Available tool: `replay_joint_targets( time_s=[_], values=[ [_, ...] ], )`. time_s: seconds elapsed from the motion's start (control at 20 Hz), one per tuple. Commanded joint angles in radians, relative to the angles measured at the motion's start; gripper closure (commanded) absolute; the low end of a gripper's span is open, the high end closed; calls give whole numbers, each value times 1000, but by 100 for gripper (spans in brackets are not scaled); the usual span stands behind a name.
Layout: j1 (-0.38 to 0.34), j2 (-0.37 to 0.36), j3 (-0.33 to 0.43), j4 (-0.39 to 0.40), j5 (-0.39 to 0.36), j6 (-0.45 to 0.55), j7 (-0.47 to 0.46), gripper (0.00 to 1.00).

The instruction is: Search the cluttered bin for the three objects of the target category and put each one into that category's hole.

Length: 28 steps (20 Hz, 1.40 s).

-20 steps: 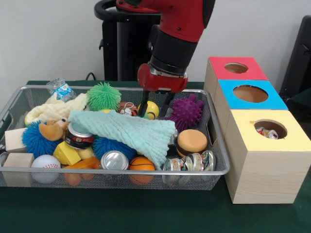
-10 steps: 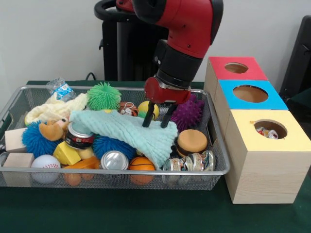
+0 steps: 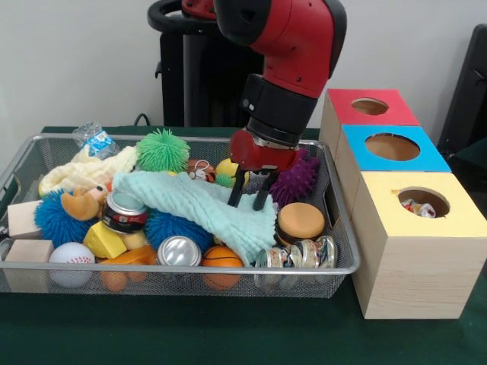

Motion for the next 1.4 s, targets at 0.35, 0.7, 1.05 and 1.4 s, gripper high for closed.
replay_joint_targets(
  time_s=[0.35,0.7,1.05,1.4],
  values=[
    [-8,54,-43,-36,89,-58,216,100],
    [12,66,-73,-43,112,-65,209,100],
    [-21,-38,-32,29,125,-53,154,100],
    [-24,-29,-44,31,124,-93,169,0]
  ],
)
